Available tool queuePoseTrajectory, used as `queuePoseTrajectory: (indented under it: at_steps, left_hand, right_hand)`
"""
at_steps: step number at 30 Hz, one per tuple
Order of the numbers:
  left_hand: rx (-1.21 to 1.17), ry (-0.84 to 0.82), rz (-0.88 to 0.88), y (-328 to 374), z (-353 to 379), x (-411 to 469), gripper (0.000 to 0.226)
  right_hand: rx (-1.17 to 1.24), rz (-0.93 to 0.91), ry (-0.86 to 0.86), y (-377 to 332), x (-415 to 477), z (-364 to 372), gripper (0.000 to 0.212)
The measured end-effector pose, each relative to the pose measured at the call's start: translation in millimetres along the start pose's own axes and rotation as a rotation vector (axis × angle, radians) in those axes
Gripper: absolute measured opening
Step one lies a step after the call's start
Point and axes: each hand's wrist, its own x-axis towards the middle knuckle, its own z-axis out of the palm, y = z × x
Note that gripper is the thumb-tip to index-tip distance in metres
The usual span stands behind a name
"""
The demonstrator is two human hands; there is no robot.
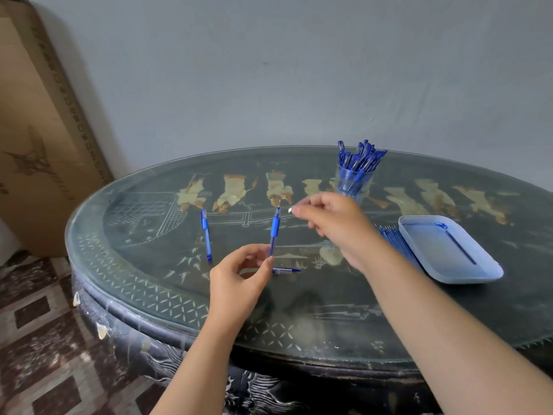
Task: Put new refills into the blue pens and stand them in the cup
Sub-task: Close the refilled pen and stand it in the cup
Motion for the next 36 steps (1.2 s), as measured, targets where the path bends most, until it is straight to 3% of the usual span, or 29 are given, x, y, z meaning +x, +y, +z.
queuePoseTrajectory:
  at_steps: [17,26,31,36]
  left_hand:
    - [0.073,-0.058,0.096,-1.2,0.6,-0.2,0.026]
    - [0.062,-0.071,0.091,0.2,0.4,-0.2,0.025]
    - [0.060,-0.065,0.099,1.7,0.1,-0.2,0.027]
    - [0.053,-0.058,0.085,1.2,0.2,0.3,0.024]
  right_hand:
    - [-0.360,-0.057,-0.149,-24.6,13.9,-6.5,0.010]
    - [-0.209,-0.097,-0.152,-10.9,10.2,-3.5,0.010]
    - [-0.224,-0.077,-0.099,-4.0,9.2,1.9,0.036]
    - [-0.124,-0.109,-0.215,-2.7,5.2,0.7,0.022]
